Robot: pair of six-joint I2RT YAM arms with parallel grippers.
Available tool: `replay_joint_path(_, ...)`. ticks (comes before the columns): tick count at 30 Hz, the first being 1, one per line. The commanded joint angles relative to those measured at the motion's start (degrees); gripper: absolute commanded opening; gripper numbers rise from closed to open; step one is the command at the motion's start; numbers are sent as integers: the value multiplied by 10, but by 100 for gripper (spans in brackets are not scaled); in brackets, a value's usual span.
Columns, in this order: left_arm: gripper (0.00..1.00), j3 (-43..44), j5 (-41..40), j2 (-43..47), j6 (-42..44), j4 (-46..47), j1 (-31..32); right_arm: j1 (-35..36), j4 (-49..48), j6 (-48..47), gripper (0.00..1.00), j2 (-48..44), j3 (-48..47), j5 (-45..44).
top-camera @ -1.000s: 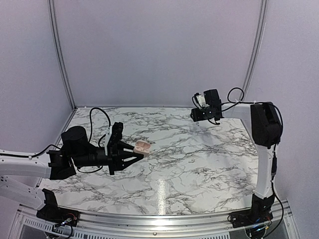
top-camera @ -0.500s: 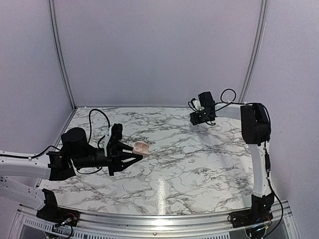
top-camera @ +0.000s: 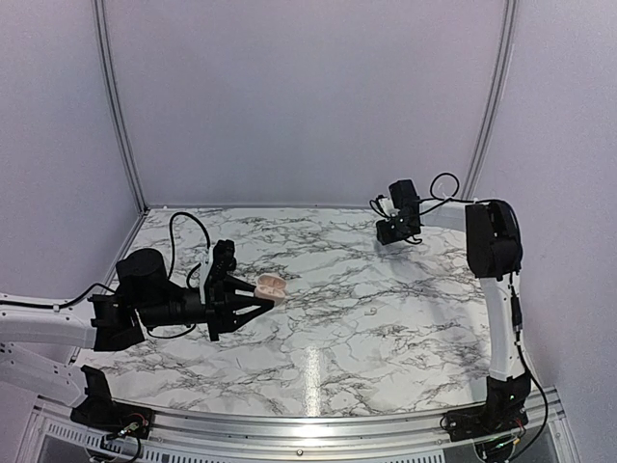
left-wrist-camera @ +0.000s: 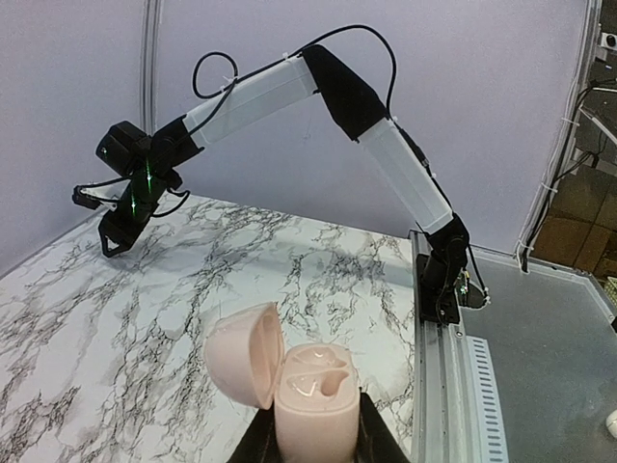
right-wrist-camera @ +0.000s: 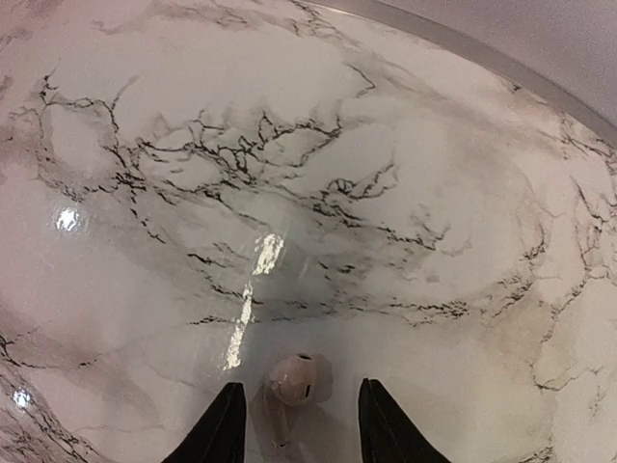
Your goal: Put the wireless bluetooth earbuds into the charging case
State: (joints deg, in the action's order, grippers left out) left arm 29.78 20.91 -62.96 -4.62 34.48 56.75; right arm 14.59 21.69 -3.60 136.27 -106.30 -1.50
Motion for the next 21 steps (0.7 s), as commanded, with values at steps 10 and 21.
replay_joint_path(10,0,-8,-12,17,10,17,0,-13,33,-22,32,37,-58,45)
replay_joint_path(21,0,-13,-18,27,10,15,0,-7,23,-16,18,17,-15,89)
